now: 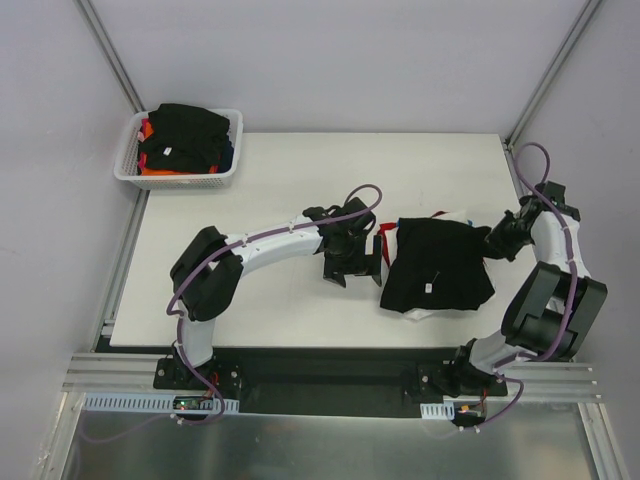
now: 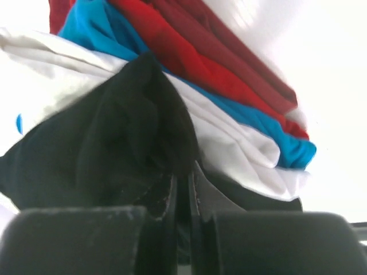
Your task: Fold and stack the t-shirts
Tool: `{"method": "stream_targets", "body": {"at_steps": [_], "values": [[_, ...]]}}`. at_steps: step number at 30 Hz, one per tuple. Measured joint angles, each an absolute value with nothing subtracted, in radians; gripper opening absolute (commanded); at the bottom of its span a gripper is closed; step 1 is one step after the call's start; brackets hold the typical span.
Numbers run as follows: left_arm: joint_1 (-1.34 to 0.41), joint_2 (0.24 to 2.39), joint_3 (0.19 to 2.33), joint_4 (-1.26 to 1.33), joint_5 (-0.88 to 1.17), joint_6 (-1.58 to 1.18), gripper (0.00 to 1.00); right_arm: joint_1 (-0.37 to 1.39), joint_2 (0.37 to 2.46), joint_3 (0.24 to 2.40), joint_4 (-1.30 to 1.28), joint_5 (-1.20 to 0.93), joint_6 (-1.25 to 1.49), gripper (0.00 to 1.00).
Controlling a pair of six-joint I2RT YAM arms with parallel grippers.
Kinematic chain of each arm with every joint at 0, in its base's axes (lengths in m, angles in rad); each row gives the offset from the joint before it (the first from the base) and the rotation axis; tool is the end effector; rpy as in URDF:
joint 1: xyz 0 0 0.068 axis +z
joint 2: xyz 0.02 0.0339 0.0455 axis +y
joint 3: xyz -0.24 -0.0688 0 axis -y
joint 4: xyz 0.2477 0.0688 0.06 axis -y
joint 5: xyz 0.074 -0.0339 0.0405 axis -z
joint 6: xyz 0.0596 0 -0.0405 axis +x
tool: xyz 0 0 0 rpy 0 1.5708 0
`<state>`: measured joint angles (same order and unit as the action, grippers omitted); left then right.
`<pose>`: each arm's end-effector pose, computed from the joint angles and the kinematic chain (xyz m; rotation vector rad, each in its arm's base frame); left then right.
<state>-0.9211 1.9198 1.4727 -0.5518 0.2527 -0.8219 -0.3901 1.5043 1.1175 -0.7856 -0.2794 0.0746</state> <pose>0.2438 -0.3456 0.1753 0.2462 2.8252 -0.8694 0.2902 -0.1016 0.1941 0.5455 2.6371 0.2884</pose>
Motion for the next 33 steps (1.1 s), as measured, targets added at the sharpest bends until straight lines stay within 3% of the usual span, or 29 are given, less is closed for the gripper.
{"method": "stream_targets", "body": {"at_steps": [29, 31, 32, 33], "values": [[-0.921, 1.928, 1.516, -0.559, 0.253, -0.822, 0.95, -0.353, 1.558, 1.344, -0.795, -0.328, 0.076, 0.01], [-0.921, 1.928, 1.518, -0.559, 0.253, -0.822, 0.95, -0.350, 1.585, 1.347, -0.788, -0.330, 0.079, 0.11], [-0.921, 1.928, 1.519, -0.559, 0.253, -0.822, 0.95, -0.350, 1.596, 1.347, -0.786, -0.330, 0.080, 0.21], [-0.921, 1.928, 1.519, -0.560, 0.253, -0.822, 0.95, -0.350, 1.608, 1.347, -0.783, -0.330, 0.084, 0.40]]}}
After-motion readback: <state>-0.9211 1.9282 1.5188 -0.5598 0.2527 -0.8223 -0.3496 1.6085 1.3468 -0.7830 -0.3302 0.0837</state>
